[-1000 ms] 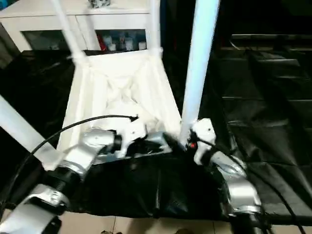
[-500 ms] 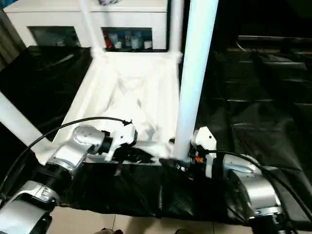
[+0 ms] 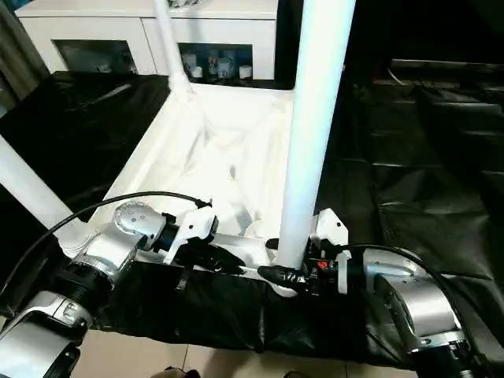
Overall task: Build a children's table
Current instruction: Rotate leg to tighten
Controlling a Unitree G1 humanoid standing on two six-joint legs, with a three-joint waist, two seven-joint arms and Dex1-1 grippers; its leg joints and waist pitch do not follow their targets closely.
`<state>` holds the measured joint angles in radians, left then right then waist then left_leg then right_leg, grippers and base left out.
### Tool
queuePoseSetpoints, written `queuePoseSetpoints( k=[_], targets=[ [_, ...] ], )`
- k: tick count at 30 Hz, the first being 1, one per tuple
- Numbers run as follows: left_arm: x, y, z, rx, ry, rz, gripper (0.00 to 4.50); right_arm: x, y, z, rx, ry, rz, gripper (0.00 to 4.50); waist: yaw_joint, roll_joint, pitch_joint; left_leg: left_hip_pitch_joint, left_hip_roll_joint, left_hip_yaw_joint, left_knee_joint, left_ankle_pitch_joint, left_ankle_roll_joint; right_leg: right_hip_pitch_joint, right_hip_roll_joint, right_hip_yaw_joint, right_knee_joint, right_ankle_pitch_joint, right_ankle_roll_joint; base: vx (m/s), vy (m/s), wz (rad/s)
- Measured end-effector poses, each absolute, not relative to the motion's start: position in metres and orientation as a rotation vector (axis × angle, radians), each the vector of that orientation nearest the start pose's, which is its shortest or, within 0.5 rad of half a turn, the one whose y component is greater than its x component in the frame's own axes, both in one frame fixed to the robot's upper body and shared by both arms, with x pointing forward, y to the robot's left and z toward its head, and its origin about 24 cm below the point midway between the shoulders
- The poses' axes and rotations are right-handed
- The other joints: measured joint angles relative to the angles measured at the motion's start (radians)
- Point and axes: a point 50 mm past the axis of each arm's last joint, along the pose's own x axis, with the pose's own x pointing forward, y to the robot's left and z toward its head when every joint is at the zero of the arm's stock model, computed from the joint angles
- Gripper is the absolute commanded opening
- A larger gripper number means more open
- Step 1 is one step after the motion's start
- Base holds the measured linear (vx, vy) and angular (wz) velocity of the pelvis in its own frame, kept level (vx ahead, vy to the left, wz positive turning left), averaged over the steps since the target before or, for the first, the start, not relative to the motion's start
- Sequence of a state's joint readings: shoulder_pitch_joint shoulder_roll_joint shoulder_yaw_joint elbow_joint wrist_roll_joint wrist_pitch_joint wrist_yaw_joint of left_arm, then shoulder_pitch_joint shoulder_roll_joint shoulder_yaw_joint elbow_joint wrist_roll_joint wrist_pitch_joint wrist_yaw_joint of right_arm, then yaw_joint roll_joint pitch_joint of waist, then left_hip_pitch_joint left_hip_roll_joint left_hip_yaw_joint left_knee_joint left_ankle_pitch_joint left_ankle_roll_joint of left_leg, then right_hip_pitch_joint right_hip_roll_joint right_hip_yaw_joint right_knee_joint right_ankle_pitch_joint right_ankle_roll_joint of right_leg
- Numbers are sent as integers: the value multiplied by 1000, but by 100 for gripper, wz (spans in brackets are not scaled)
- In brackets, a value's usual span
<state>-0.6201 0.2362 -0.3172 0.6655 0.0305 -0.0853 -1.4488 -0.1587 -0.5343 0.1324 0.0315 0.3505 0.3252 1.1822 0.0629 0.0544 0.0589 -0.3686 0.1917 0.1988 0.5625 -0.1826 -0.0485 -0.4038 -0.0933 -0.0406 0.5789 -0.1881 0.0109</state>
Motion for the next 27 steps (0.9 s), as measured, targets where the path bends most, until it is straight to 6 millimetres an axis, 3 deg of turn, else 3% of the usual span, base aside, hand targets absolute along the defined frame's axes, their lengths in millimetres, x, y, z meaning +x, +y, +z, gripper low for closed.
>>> queuePoseSetpoints(
  k=[5, 10, 18, 27],
  targets=[
    [300, 88, 49, 388, 332, -1706, 0, 243, -171, 57, -25, 336, 1257, 231, -1, -1, 0, 0, 0, 0, 0, 0, 0, 0, 0, 0, 0, 0, 0, 0, 0, 0],
    [305, 88, 49, 362, 338, -1603, 0, 251, -165, 54, 7, 280, 1099, 226, -10, -3, 1, 1, 0, 0, 2, -2, -4, 0, 0, 1, 1, 2, -3, 0, 0, 0],
    [311, 64, 47, 346, 313, -1365, 0, 279, -160, 46, 10, 173, 668, 207, -54, -6, 0, 2, -1, 1, 3, -2, -4, 5, 0, 3, -2, 1, -1, 0, 0, 0],
    [314, 46, 44, 335, 295, -1212, 0, 305, -143, 43, 59, 138, 345, 205, -77, -3, -5, 3, -1, -1, 1, -2, -5, 5, 1, 2, -3, -1, 2, 0, 0, 0]
  ],
)
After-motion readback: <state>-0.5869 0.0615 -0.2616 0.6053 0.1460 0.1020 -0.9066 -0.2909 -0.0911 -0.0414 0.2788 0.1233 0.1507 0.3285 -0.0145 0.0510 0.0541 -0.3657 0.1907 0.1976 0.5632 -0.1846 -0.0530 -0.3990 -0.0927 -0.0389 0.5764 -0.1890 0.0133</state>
